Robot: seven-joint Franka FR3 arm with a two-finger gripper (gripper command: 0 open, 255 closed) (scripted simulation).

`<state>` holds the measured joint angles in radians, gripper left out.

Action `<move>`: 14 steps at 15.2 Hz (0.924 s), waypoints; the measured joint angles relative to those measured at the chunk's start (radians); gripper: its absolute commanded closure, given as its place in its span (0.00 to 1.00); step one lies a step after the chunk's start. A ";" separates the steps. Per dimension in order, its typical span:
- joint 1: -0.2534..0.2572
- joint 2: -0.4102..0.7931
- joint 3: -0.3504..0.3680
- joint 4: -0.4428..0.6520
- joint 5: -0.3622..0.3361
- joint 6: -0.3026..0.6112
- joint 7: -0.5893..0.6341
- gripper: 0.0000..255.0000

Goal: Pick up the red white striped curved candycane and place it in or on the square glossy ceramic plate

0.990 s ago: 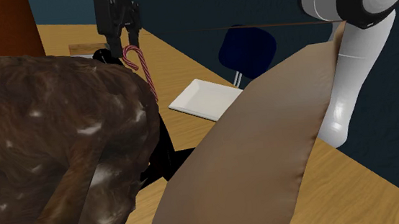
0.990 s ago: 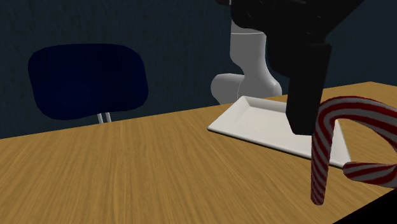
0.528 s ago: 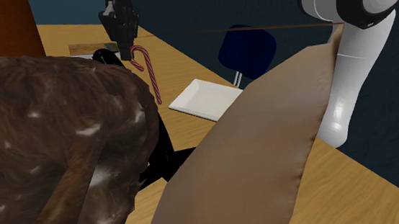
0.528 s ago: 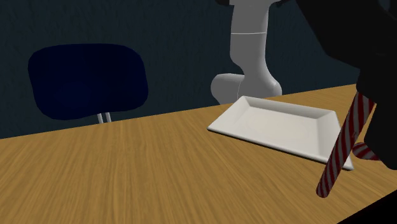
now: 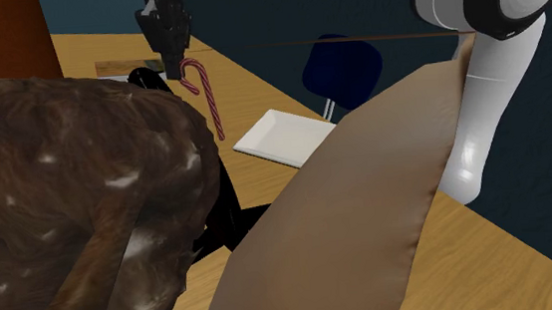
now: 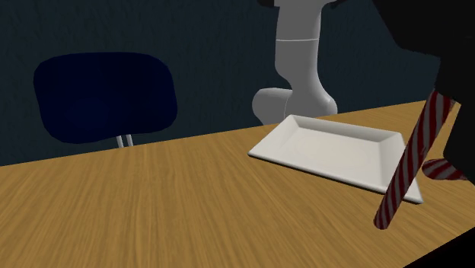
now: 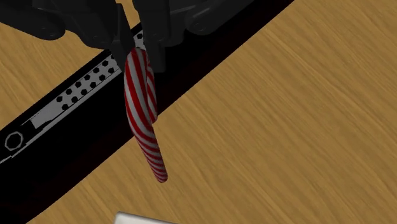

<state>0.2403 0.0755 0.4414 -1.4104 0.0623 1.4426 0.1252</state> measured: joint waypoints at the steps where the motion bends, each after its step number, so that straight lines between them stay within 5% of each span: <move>1: 0.001 0.005 0.000 0.017 -0.002 -0.013 0.002 1.00; 14: 0.052 0.147 0.020 0.383 -0.065 -0.246 0.056 1.00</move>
<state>0.2919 0.2223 0.4619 -1.0271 -0.0026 1.1965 0.1813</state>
